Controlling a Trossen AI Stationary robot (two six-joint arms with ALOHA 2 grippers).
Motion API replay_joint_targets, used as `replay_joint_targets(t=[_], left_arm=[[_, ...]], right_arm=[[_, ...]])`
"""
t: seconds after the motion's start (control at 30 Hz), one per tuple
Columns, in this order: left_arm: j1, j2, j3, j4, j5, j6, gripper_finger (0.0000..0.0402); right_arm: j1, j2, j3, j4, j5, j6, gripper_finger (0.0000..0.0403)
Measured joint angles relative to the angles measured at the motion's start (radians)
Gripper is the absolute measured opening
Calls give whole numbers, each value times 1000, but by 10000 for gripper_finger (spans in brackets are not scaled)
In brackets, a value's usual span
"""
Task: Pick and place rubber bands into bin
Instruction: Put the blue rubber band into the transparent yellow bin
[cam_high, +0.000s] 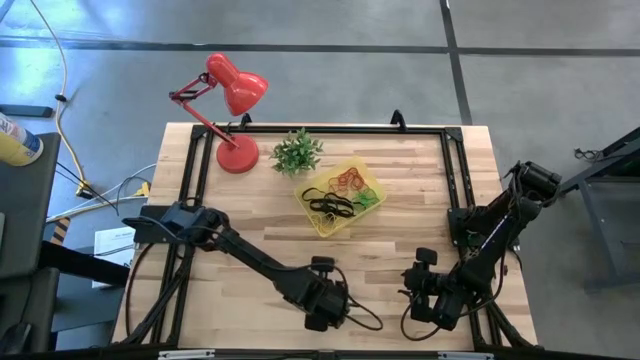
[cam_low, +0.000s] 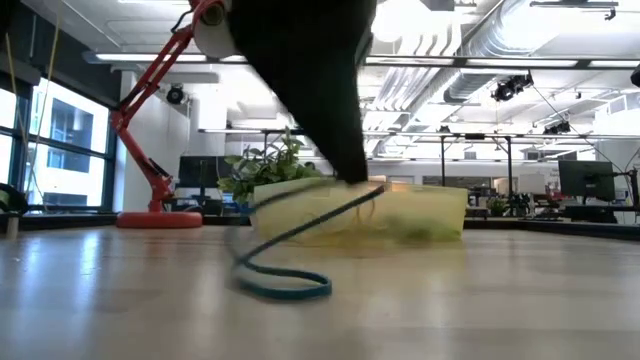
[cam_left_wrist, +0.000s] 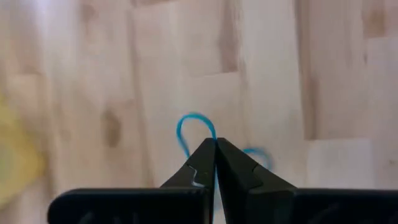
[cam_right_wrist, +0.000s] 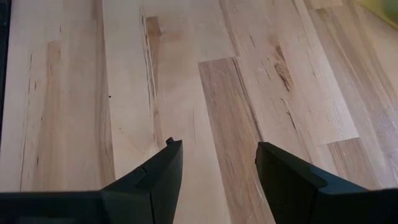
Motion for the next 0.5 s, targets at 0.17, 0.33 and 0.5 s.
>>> replay_joint_targets(t=[0.17, 0.33, 0.5], left_arm=[[2, -8, 78, -62, -80, 27, 0], [2, -14, 174, -104, -171, 81, 0], [2, -15, 268, -140, -257, 113, 0]], right_arm=[[0, 0, 0, 2, 0, 0, 193], [0, 0, 0, 2, 2, -2, 193], [0, 0, 0, 2, 4, -2, 193]])
